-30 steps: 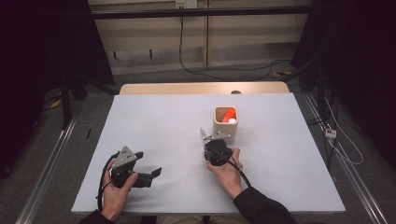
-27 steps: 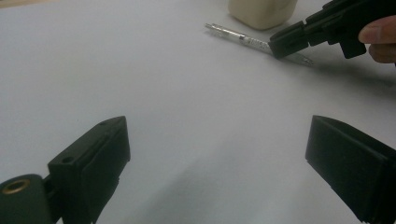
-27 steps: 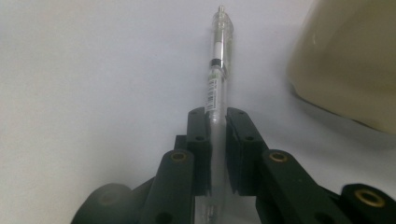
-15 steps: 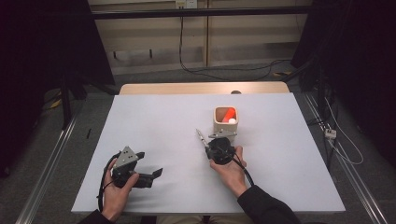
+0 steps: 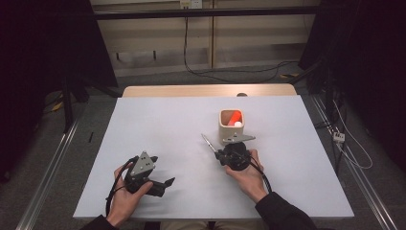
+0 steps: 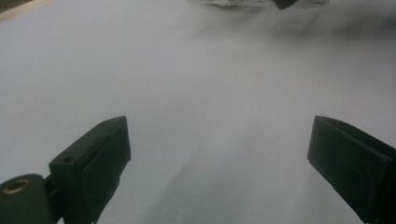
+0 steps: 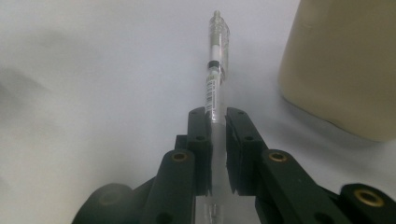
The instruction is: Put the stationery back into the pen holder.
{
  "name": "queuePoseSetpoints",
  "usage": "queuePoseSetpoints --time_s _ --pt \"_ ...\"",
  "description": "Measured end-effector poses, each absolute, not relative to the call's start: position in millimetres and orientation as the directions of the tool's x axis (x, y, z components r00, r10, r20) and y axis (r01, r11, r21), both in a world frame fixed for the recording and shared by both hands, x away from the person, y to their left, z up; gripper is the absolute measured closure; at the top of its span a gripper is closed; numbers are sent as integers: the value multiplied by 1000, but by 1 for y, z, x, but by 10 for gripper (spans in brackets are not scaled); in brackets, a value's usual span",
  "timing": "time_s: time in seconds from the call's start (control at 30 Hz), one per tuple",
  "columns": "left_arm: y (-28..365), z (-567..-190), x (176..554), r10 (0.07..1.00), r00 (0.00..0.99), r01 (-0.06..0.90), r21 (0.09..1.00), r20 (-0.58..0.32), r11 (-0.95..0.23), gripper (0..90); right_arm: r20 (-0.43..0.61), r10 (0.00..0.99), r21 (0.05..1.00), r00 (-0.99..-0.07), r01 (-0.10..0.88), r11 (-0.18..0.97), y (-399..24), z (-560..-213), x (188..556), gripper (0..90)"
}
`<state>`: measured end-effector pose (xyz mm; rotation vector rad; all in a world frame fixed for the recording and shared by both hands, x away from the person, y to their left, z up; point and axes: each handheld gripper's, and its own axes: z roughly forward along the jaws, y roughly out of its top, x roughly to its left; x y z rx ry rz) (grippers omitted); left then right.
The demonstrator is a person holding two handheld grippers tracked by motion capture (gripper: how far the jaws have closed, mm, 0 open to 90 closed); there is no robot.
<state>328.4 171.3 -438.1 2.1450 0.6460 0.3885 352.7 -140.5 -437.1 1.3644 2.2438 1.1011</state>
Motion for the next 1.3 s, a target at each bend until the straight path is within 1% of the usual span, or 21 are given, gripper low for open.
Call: queuePoseSetpoints --time_s 0.07,0.3,0.43,0.5,0.57,0.63,0.73,0.87,1.07,1.17,1.3 --pt "168 -439 330 561 824 287 796 80 -534 59 150 840 741 -521 622 253 -145 -435 350 812" --pt "153 -436 336 551 826 254 793 121 -554 66 162 810 749 -563 605 271 -155 -428 343 812" --pt "141 -430 341 514 838 197 779 182 -596 66 171 788 749 -592 598 286 -158 -425 339 812" --pt "134 -429 345 491 848 165 780 200 -603 65 179 786 755 -591 596 276 -160 -424 337 812" --pt "128 -428 350 465 864 144 790 193 -596 65 191 779 755 -597 597 272 -162 -423 337 812" --pt "122 -427 354 465 860 128 793 210 -595 65 194 776 754 -600 598 273 -163 -423 337 812" --pt "115 -422 358 432 869 83 787 243 -611 65 201 763 750 -614 598 283 -162 -423 337 812" --pt "105 -418 360 380 877 26 760 295 -650 69 198 753 752 -627 590 293 -162 -421 336 812" --pt "97 -421 353 335 872 -29 720 358 -694 67 198 740 749 -642 586 309 -165 -420 334 812" --pt "99 -420 353 331 872 -31 715 362 -699 74 198 727 748 -657 581 321 -165 -419 334 812" --pt "100 -420 351 320 852 -71 696 415 -715 73 193 707 747 -681 569 344 -160 -416 335 812"
